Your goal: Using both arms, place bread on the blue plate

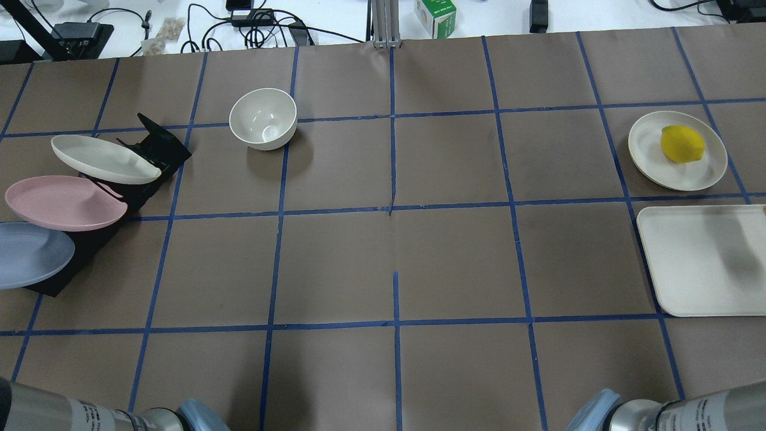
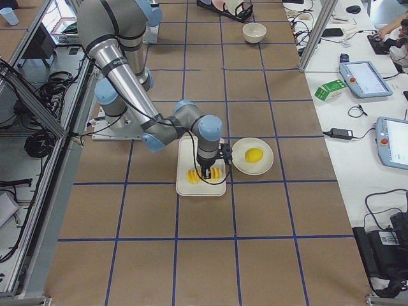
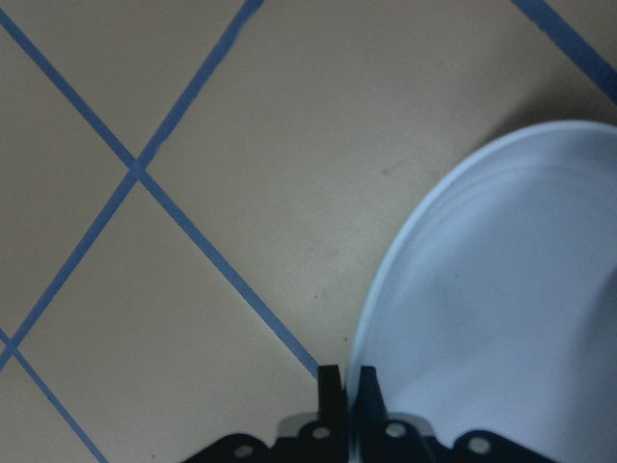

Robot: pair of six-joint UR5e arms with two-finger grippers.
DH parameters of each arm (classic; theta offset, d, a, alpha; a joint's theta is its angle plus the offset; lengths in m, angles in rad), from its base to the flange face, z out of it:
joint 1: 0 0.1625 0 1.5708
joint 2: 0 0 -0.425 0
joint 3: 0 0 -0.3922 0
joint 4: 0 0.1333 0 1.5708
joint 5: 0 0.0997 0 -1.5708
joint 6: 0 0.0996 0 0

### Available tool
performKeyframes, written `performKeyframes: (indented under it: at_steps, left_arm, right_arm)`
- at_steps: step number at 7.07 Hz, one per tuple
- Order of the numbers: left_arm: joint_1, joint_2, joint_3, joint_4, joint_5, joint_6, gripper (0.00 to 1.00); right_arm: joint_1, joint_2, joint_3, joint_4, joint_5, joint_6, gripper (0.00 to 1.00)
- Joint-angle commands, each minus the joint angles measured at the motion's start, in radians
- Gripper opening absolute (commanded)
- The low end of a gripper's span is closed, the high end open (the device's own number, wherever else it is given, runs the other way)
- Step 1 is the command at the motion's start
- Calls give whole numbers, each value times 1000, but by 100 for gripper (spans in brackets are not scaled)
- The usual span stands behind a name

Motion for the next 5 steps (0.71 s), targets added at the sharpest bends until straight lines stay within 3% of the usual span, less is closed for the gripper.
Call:
performKeyframes:
  at_steps: [1,3,5]
  left_arm:
    - [27,30,73,-78,50,60,0]
    - [29,63,183,-187,122,92,0]
    - [30,119,274,-322,104,164,0]
  right_arm:
    - [86,-109,-4,135,0,132,0]
    - [230,-201,-74,369,7,377,0]
    - [429,-226,-197,572,30,654,0]
